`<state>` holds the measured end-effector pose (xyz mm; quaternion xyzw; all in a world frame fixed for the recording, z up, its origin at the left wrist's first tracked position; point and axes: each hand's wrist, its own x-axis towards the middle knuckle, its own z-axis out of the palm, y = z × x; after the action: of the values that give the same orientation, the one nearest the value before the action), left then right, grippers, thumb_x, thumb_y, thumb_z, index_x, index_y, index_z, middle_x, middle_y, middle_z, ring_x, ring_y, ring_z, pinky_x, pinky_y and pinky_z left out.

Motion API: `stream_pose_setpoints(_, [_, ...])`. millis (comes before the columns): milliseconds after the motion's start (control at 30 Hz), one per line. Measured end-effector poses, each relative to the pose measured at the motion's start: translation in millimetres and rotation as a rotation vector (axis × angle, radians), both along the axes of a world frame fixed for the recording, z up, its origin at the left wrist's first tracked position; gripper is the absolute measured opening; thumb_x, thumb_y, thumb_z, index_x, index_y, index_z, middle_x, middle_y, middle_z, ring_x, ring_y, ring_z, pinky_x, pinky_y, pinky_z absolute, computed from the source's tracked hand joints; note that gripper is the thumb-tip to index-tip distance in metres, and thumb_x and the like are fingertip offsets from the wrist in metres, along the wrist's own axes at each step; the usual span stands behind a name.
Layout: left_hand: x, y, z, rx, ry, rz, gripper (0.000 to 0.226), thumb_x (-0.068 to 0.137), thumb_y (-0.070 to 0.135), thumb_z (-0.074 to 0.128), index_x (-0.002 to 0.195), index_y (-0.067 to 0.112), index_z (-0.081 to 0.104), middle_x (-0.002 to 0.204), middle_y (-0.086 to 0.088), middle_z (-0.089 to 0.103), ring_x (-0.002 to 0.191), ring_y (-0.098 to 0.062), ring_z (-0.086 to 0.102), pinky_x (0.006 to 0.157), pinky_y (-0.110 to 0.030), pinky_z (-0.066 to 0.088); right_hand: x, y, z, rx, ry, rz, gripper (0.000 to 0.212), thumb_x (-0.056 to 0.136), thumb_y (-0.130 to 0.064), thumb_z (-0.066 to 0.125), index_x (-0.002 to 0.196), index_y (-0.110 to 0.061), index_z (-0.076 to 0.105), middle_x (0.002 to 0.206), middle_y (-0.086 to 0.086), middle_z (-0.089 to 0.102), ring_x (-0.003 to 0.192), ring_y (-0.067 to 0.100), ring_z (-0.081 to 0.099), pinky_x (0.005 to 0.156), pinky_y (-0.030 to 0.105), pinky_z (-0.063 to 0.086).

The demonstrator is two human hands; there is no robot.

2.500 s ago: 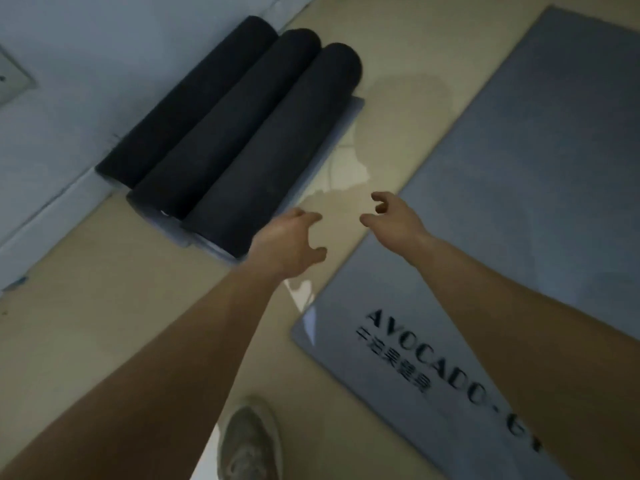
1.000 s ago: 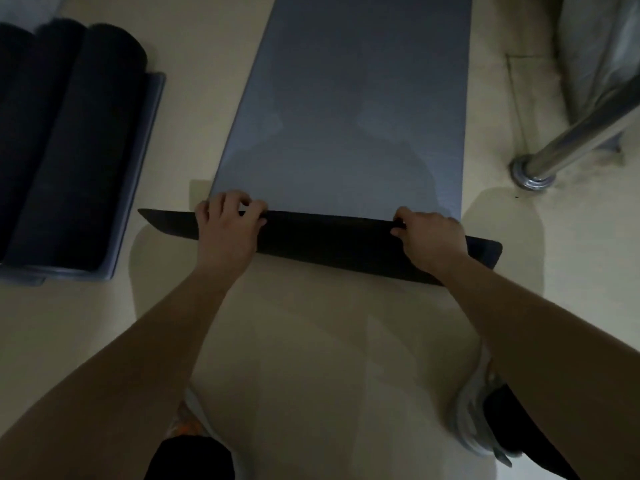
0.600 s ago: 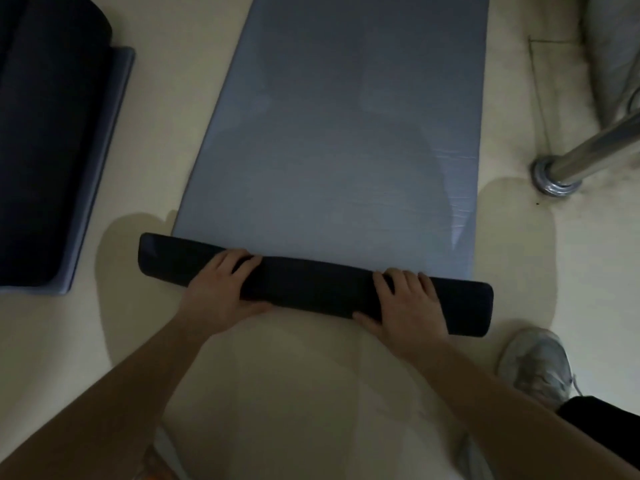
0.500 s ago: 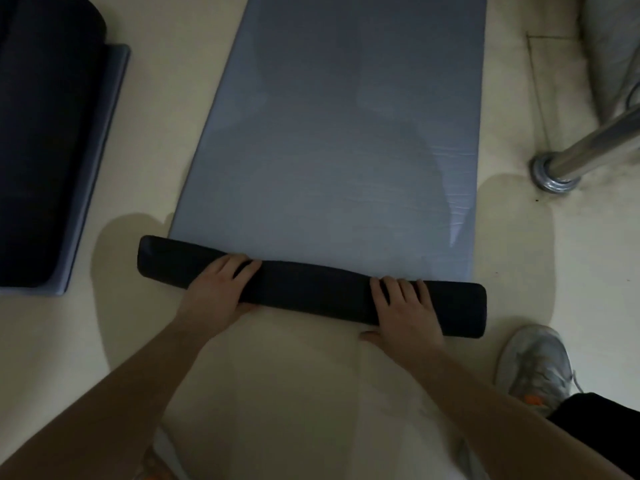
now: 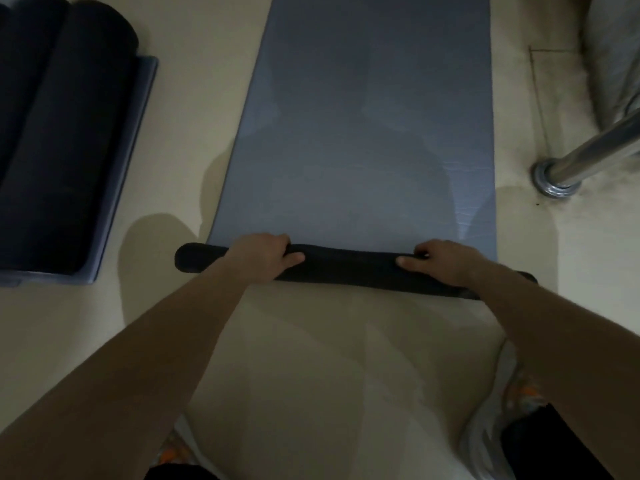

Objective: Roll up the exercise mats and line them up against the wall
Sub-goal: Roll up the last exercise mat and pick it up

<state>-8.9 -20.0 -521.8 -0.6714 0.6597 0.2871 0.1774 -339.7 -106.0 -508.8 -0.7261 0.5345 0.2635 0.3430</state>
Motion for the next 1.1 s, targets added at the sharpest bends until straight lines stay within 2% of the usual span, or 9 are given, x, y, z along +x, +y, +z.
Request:
stream_pose_setpoints(100, [5, -15, -16, -0.003, -0.006, 0.08, 0.052, 0.098, 0.064, 0.037, 0.11, 0.018, 0.056, 0.094, -0.005, 0.063, 0.081, -0.021, 0.055, 0.073, -0.036, 0.041, 15, -20, -11, -0.09, 0.08, 0.018, 0.076, 0.081, -0.088, 0.031, 0.11, -0.026, 0.063, 0.11, 0.003, 0.065, 0.097, 0.022, 0.059, 0.09, 0.042, 0.047])
stream_pose_setpoints(233, [-5, -26, -41, -0.316, -0.247, 0.061, 0.049, 0.095, 0.067, 0.038, 0.108, 0.027, 0.062, 0.103, -0.006, 0.065, 0.098, -0.026, 0.058, 0.094, -0.046, 0.035, 43, -5, -24, -0.483, 0.04, 0.028, 0.046, 0.099, -0.06, 0.042, 0.12, -0.022, 0.056, 0.119, 0.01, 0.061, 0.109, 0.031, 0.056, 0.095, 0.047, 0.045])
stream_pose_setpoints(300, [-11, -33, -49, -0.35, -0.264, 0.121, 0.048, 0.092, 0.068, 0.043, 0.112, 0.027, 0.06, 0.113, -0.008, 0.061, 0.11, -0.03, 0.053, 0.097, -0.05, 0.033, 47, 27, -34, -0.548, -0.009, 0.087, 0.067, 0.095, -0.067, 0.042, 0.139, -0.017, 0.046, 0.138, 0.015, 0.052, 0.128, 0.037, 0.047, 0.112, 0.055, 0.034])
stream_pose_setpoints(400, [-18, -41, -54, -0.415, -0.243, 0.217, 0.048, 0.087, 0.069, 0.052, 0.11, 0.027, 0.058, 0.118, -0.01, 0.056, 0.113, -0.033, 0.048, 0.098, -0.051, 0.033, 32, 55, -57, -0.534, 0.086, 0.23, 0.129, 0.066, -0.088, 0.06, 0.157, -0.007, 0.016, 0.157, 0.02, 0.029, 0.146, 0.042, 0.025, 0.121, 0.062, 0.009])
stream_pose_setpoints(567, [-21, -9, -67, -0.642, -0.022, 0.095, 0.07, 0.081, 0.078, 0.05, 0.121, 0.022, 0.063, 0.126, -0.009, 0.057, 0.119, -0.034, 0.05, 0.106, -0.056, 0.035, 39, 10, -66, -0.489, 0.077, 0.238, 0.121, 0.056, -0.09, 0.063, 0.146, -0.016, 0.031, 0.139, 0.012, 0.046, 0.128, 0.034, 0.044, 0.117, 0.054, 0.023])
stream_pose_setpoints(667, [3, 5, -76, -0.511, -0.046, -0.183, 0.102, 0.065, 0.077, 0.068, 0.147, 0.022, 0.041, 0.147, -0.008, 0.044, 0.136, -0.034, 0.04, 0.117, -0.055, 0.024, 35, 5, -70, -0.501, 0.009, 0.207, 0.115, 0.058, -0.087, 0.064, 0.147, -0.02, 0.032, 0.148, 0.013, 0.034, 0.134, 0.036, 0.037, 0.119, 0.054, 0.022])
stream_pose_setpoints(867, [8, -30, -54, -0.405, 0.034, -0.163, 0.081, 0.068, 0.062, 0.074, 0.14, 0.035, 0.047, 0.132, -0.001, 0.056, 0.113, -0.025, 0.058, 0.099, -0.042, 0.044, 28, 22, -73, -0.634, 0.007, 0.22, 0.1, 0.069, -0.065, 0.075, 0.149, -0.018, 0.037, 0.137, 0.012, 0.05, 0.124, 0.037, 0.05, 0.113, 0.057, 0.032])
stream_pose_setpoints(967, [7, -39, -34, -0.219, 0.108, -0.134, 0.08, 0.065, 0.062, 0.078, 0.137, 0.039, 0.05, 0.123, 0.003, 0.062, 0.105, -0.02, 0.061, 0.091, -0.035, 0.05, 27, 3, -46, -0.398, -0.04, 0.204, 0.079, 0.073, -0.057, 0.073, 0.141, -0.031, 0.045, 0.124, 0.003, 0.056, 0.108, 0.027, 0.059, 0.098, 0.041, 0.047])
stream_pose_setpoints(1100, [-9, -34, -7, 0.139, 0.184, -0.088, 0.092, 0.065, 0.067, 0.081, 0.144, 0.036, 0.047, 0.138, 0.008, 0.058, 0.121, -0.018, 0.055, 0.102, -0.035, 0.044, 12, -10, -14, -0.044, -0.041, 0.257, 0.07, 0.066, -0.061, 0.082, 0.128, -0.035, 0.06, 0.115, -0.004, 0.066, 0.103, 0.02, 0.063, 0.088, 0.034, 0.051])
